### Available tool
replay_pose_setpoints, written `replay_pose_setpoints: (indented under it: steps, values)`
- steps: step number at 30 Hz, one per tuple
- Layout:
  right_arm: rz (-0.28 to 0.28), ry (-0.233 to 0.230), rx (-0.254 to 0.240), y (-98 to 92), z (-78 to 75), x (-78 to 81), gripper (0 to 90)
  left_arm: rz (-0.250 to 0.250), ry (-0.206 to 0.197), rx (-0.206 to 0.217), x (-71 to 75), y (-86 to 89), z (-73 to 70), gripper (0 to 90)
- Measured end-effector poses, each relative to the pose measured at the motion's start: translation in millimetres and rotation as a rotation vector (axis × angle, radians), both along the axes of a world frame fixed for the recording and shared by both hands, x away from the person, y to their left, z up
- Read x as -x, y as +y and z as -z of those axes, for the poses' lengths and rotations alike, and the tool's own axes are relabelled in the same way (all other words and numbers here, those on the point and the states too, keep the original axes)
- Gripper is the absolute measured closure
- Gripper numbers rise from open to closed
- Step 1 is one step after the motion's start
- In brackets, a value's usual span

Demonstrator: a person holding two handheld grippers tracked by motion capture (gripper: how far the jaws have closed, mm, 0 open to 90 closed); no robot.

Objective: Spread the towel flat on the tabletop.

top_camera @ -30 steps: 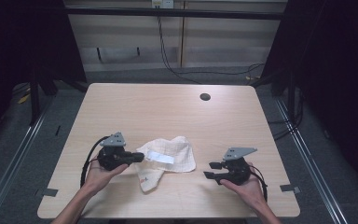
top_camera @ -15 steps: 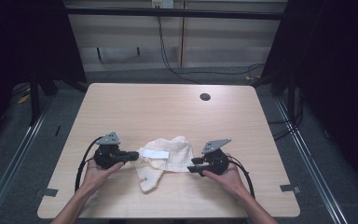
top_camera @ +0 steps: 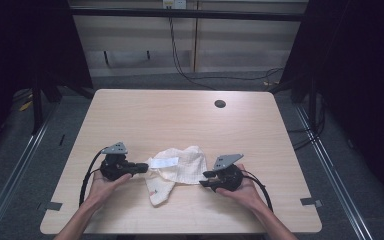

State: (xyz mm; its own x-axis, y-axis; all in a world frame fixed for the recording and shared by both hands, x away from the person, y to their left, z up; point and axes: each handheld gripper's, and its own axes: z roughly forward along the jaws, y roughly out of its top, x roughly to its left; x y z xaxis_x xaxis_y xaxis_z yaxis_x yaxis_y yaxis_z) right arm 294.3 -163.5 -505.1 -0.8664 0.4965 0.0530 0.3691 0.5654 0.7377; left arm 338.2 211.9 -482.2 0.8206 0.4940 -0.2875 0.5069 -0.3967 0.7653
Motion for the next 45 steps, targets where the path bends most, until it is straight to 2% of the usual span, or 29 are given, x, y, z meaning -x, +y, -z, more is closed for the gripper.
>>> replay_pose_setpoints:
  steps: [1,4,5,6,7,9,12,13,16,17,19,20,21,23,25,28,29,30,31,32,33,34,35,37,40,42,44,45]
  values:
    - [0.007,-0.017,0.017,2.3,-0.6,1.6,63.6,-0.001,0.008,0.021,0.4,0.9,0.1,86.2]
    - [0.017,-0.027,0.027,3.5,-0.7,3.5,66.2,0.0,0.002,0.022,0.5,2.4,-0.6,86.2]
    - [0.034,-0.03,0.029,2.9,-0.8,3.8,73.6,-0.004,0.003,0.024,0.7,2.9,-0.9,86.3]
    - [0.034,-0.03,0.029,2.9,-0.8,3.8,73.6,-0.004,0.003,0.024,0.7,2.9,-0.9,86.3]
    - [0.054,-0.027,0.021,1.7,-0.4,2.9,79.8,-0.001,-0.001,0.026,0.9,2.9,-1.3,86.3]
    - [0.076,0.0,0.004,0.0,-0.3,0.6,82.5,-0.001,-0.007,0.029,1.4,3.3,-2.5,86.2]
    - [0.083,0.016,0.001,-1.5,-0.9,-1.2,85.5,-0.002,-0.013,0.036,2.0,4.2,-4.5,85.9]
    - [0.082,0.035,-0.008,-3.7,-2.2,-1.3,87.1,-0.004,-0.016,0.041,2.2,5.4,-5.5,85.9]
    - [0.081,0.045,-0.031,-6.1,-5.6,-0.1,87.6,-0.012,-0.022,0.046,2.2,6.6,-6.6,86.1]
    - [0.087,0.036,-0.06,-8.4,-12.1,1.1,87.8,-0.017,-0.029,0.054,2.0,7.7,-8.9,86.1]
    - [0.112,0.029,-0.07,-12.4,-21.7,1.1,87.8,-0.022,-0.031,0.061,2.9,7.0,-11.3,86.2]
    - [0.112,0.029,-0.07,-12.4,-21.7,1.1,87.8,-0.022,-0.031,0.061,2.9,7.0,-11.3,86.2]
    - [0.148,0.025,-0.13,-19.2,-32.5,-1.0,87.9,-0.017,-0.043,0.061,6.6,4.2,-15.4,86.1]
    - [0.157,0.025,-0.146,-21.6,-36.4,-1.7,88.0,-0.008,-0.054,0.06,9.4,0.4,-19.6,86.1]
    - [0.177,0.006,-0.179,-30.0,-49.6,-4.4,88.1,0.007,-0.082,0.088,10.5,-6.8,-31.0,86.2]
    - [0.182,0.001,-0.206,-33.7,-55.7,-5.8,88.1,0.009,-0.095,0.096,9.9,-7.9,-37.6,86.3]
    - [0.182,-0.006,-0.235,-38.2,-63.9,-7.6,88.1,0.009,-0.102,0.097,9.8,-7.3,-40.9,86.4]
    - [0.182,-0.006,-0.235,-38.2,-63.9,-7.6,88.1,0.007,-0.111,0.102,9.7,-6.0,-43.8,86.4]
    - [0.192,-0.024,-0.25,-42.7,-74.1,-9.4,88.1,-0.006,-0.122,0.104,10.0,-2.6,-48.9,86.5]
    - [0.192,-0.024,-0.25,-42.7,-74.1,-9.4,88.1,-0.006,-0.122,0.104,10.0,-2.6,-48.9,86.5]
    - [0.2,-0.045,-0.267,-47.9,-87.3,-10.8,88.1,-0.015,-0.13,0.104,9.6,0.0,-51.5,86.5]
    - [0.2,-0.045,-0.267,-47.9,-87.3,-10.8,88.1,-0.02,-0.13,0.104,9.9,1.5,-53.1,86.5]
    - [0.21,-0.063,-0.276,-51.6,-97.8,-10.5,88.1,-0.016,-0.144,0.104,12.3,3.1,-57.2,86.4]
    - [0.212,-0.069,-0.275,-53.0,-102.0,-9.9,88.1,-0.014,-0.156,0.101,13.9,4.0,-60.1,86.4]
    - [0.227,-0.1,-0.285,-60.3,-121.0,-5.6,88.1,-0.019,-0.165,0.11,13.3,6.3,-64.6,86.4]
    - [0.228,-0.102,-0.287,-61.9,-124.3,-4.7,88.1,-0.022,-0.169,0.121,13.3,7.7,-68.2,86.5]
    - [0.224,-0.109,-0.291,-64.4,-133.6,-0.4,88.1,-0.02,-0.185,0.129,14.8,8.6,-75.4,86.5]
    - [0.223,-0.115,-0.289,-65.0,-137.1,1.6,88.1,-0.01,-0.204,0.139,20.1,7.3,-84.5,86.5]
